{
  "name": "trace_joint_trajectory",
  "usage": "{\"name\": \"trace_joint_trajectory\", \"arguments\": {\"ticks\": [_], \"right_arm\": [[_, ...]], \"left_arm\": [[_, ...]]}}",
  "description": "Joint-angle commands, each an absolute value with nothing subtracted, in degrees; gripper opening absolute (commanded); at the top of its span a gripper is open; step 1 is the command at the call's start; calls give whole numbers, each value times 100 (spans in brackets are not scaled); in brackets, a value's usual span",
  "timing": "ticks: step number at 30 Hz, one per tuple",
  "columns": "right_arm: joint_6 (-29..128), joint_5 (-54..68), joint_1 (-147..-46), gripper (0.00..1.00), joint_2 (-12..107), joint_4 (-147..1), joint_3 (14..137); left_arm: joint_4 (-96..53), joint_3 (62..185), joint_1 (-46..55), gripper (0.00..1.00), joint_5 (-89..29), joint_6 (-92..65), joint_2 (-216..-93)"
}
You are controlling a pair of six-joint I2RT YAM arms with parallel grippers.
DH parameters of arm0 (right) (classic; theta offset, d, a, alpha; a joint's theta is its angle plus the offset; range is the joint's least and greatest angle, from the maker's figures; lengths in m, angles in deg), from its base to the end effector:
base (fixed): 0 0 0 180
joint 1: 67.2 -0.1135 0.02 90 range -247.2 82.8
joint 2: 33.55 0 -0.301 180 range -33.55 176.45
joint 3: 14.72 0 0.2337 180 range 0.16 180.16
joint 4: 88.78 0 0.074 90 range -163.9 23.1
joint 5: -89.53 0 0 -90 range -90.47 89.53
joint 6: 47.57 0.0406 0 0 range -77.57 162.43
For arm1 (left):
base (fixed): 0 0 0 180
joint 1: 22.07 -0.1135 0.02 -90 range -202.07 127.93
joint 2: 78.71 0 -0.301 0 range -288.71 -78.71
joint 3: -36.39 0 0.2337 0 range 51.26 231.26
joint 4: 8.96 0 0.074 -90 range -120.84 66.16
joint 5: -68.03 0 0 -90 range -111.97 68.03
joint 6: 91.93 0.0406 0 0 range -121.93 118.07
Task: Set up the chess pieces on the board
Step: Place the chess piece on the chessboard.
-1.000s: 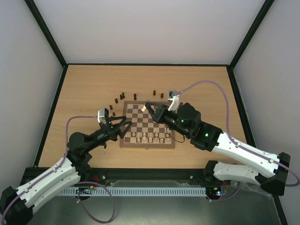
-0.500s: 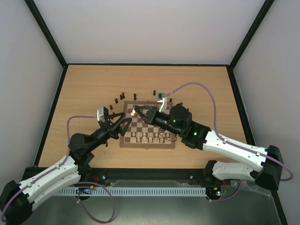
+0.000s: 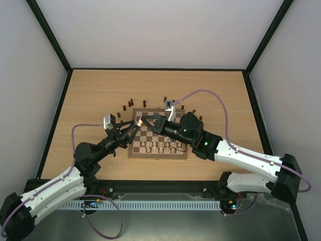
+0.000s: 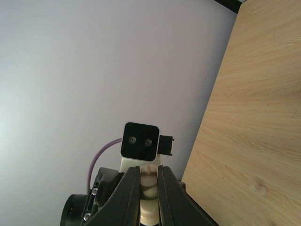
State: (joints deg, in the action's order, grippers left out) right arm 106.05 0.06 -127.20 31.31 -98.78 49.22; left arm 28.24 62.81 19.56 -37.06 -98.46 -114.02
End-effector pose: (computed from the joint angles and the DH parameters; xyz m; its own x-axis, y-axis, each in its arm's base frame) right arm 0.1192 0.2071 0.4003 -0.7448 0.5016 -0.4401 -0.4575 0.0962 0.8840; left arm 0.0714 -0.0776 0.3050 -0.8478 -0.5299 -0.0225 0.2597 -0.3778 -0.8887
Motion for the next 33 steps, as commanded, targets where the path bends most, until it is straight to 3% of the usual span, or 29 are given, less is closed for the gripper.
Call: {"name": "trace_joint_trajectory", "arguments": {"ticks": [1, 6, 17, 24, 27, 33], "right_arm": [[10686, 27, -12713, 3, 3161, -10240, 4867], [10686, 76, -12710, 3, 3210, -10260, 4915], [10677, 67, -12713, 3, 3211, -10216, 4862], [10659, 62, -12710, 5, 3175, -10152, 4833], [10645, 51, -12710, 13, 3155, -10073, 4840], [10421, -177, -12711, 42, 2916, -9511, 4927]], "left_arm": [[3144, 6396, 2018, 45, -3648, -9751, -11473], [3164, 6410, 2055, 43, -3642, -9716, -11591], [3094, 6462, 2065, 18, -3621, -9650, -11714], [2973, 6501, 2073, 9, -3628, -9590, -11727], [2736, 6554, 2073, 9, -3629, -9469, -11654], [1932, 6706, 2072, 9, -3677, -9116, -11399]]}}
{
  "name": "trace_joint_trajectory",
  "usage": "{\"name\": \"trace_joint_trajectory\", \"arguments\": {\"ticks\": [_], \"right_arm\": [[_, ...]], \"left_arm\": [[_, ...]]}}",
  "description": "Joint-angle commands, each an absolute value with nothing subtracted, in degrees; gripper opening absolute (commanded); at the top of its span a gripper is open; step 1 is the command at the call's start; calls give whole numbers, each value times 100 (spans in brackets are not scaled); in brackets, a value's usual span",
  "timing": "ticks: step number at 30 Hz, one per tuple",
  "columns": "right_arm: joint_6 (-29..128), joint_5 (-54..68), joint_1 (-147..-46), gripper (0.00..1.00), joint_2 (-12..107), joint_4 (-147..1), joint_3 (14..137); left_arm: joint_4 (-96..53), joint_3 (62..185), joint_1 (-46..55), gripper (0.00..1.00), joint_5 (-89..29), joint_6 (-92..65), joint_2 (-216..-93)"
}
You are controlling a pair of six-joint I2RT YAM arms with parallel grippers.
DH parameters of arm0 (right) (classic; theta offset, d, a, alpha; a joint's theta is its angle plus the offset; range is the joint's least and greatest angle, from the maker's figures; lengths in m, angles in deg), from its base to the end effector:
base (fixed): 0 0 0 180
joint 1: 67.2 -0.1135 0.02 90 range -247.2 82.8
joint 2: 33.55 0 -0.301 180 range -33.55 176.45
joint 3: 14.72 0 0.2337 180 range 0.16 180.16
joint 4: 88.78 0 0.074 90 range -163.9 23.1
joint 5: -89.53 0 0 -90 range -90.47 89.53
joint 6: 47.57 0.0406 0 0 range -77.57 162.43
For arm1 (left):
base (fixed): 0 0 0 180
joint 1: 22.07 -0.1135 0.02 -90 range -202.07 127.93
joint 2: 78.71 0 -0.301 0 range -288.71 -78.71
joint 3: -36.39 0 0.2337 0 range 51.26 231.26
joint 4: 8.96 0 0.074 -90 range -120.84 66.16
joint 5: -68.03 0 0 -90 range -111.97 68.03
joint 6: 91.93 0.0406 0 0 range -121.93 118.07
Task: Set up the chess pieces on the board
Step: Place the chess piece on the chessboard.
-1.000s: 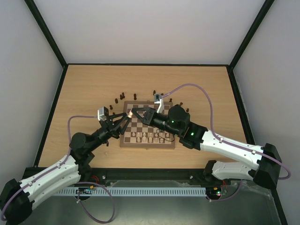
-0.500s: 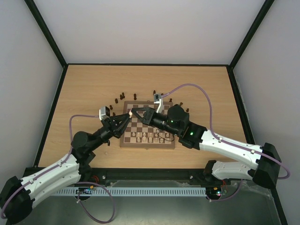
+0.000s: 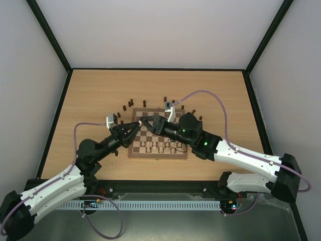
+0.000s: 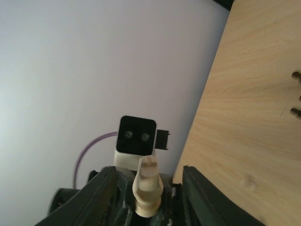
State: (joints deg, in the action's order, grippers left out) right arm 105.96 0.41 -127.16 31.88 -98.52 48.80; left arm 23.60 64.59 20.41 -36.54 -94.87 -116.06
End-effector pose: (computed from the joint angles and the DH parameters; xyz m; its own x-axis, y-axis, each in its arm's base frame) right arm 0.1206 0.2098 0.3951 -0.7513 0.4888 -0.4434 -0.4503 0.1117 0.8859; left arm 0.0782 -0.0855 0.3040 -0.8378 -0.5434 -0.0527 0.2504 -0.2966 -0.9216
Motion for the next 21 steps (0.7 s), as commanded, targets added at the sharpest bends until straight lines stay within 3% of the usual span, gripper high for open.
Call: {"name": "trace_joint_trajectory", "arguments": {"ticks": [1, 4, 8, 15, 21], "right_arm": [[10350, -254, -12705, 48, 2853, -9330, 4969], [10115, -404, -12647, 61, 2605, -8597, 5172], [9728, 72, -12212, 69, 2387, -7513, 5564], [8483, 2180, -11741, 69, 2709, -5788, 6464], [8098, 3838, -11739, 69, 2802, -5354, 6189]], "left_arm": [[1799, 6721, 2073, 9, -3699, -9054, -11346], [1406, 6738, 2069, 9, -3842, -8888, -11193], [377, 6937, 2057, 9, -4298, -8374, -10988], [-1571, 7322, 2025, 9, -5465, -7003, -10606], [-2238, 7429, 2012, 9, -6422, -6588, -10266]]}}
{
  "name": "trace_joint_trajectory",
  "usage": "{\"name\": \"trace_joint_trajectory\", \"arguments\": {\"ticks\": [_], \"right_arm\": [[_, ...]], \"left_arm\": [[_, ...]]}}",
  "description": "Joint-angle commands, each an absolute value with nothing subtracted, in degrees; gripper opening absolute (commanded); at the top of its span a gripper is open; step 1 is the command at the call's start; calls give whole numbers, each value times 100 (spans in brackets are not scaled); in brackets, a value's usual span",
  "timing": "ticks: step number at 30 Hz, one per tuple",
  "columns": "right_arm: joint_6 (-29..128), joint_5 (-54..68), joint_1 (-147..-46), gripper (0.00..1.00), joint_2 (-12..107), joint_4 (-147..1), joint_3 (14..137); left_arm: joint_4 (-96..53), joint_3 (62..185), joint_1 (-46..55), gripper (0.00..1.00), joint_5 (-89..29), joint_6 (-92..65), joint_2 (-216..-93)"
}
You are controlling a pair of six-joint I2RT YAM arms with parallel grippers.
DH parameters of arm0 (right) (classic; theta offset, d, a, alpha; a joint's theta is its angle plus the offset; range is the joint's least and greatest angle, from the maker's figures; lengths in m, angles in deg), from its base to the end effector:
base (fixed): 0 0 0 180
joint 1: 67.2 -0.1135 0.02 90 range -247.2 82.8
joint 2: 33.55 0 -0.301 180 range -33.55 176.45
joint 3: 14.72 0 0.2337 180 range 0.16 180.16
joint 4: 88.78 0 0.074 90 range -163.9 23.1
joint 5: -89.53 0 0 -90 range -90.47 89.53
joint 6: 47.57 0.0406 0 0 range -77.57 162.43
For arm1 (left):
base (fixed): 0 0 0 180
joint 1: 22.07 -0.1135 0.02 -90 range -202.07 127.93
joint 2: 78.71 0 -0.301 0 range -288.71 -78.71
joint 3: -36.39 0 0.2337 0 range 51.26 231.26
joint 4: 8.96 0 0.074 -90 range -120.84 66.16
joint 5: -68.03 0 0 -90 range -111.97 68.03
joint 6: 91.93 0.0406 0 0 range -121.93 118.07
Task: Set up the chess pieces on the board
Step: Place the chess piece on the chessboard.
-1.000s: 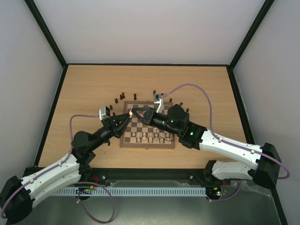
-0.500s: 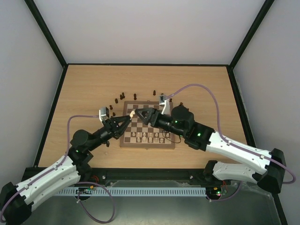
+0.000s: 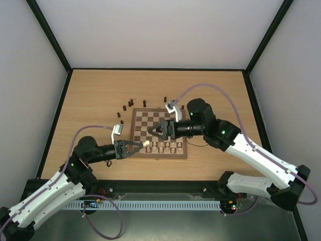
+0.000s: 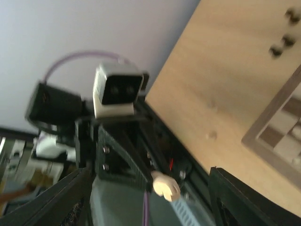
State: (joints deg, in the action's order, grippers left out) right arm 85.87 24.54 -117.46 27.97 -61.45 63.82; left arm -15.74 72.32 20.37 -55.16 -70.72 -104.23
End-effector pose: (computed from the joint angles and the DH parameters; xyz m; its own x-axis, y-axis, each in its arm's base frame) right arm 0.1204 0.1716 0.4267 -0.7451 0.0785 -0.6623 -0.6204 0.2831 0.7314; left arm 0.0485 -0.0744 0.2922 -0.8854 -0.2475 -0.3934 0.3937 0.0502 -0.9179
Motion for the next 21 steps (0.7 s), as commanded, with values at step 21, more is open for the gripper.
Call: {"name": "trace_joint_trajectory", "arguments": {"ticks": [21], "right_arm": [[8493, 4231, -12141, 51, 2325, -6544, 4805]], "left_arm": [[-836, 6657, 2012, 9, -7068, -7593, -10241]]}}
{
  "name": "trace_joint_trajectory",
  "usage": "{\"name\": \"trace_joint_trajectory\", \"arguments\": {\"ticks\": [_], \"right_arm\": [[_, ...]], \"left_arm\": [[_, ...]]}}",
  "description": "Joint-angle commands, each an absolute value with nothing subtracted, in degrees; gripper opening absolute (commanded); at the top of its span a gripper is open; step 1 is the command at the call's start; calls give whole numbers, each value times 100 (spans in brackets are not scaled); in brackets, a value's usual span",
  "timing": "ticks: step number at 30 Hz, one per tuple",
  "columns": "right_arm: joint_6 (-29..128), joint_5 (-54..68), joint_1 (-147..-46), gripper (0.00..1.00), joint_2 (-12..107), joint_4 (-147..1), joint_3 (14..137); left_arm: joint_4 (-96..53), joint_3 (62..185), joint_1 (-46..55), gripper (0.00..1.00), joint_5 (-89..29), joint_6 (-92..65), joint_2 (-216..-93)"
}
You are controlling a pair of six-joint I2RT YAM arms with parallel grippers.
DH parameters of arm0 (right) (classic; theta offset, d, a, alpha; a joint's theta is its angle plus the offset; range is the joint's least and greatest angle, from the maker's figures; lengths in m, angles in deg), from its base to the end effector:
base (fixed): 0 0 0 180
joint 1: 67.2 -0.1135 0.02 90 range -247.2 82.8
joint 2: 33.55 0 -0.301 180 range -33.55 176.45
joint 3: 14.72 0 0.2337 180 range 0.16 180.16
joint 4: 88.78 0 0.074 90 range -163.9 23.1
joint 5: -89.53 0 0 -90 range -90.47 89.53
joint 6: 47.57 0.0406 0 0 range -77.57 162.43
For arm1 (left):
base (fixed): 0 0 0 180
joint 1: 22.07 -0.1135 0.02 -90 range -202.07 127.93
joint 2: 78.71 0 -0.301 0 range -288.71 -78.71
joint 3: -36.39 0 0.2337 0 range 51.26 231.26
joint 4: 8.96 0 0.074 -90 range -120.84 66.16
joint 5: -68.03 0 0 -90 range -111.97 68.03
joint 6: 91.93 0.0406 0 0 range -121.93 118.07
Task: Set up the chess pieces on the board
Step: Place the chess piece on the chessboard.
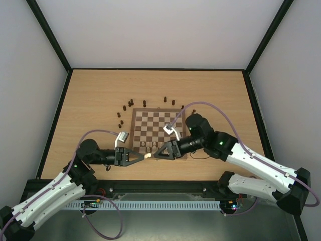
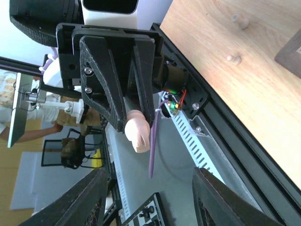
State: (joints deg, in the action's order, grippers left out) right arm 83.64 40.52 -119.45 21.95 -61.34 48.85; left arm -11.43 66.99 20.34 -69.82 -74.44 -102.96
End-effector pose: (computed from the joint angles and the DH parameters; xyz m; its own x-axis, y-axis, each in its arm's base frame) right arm 0.0889 0.1583 0.3597 -0.7955 -0.2152 -0.5664 -0.6002 0.1523 0.7852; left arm 0.0379 -0.0754 0.2698 -0.9375 -0.0105 -0.3477 0.3478 -0.0445 -0.9365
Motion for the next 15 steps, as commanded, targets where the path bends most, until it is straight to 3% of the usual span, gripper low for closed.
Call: {"name": "trace_joint_trajectory", "arguments": {"ticks": [1, 15], "right_arm": [[8515, 4210, -12189, 51, 2360, -6599, 4810], [8708, 4181, -12441, 39, 2701, -6994, 4957]], "left_arm": [[-840, 6647, 2012, 9, -7056, -7593, -10231], [-1117, 6642, 2012, 9, -7008, -7452, -10135]]}}
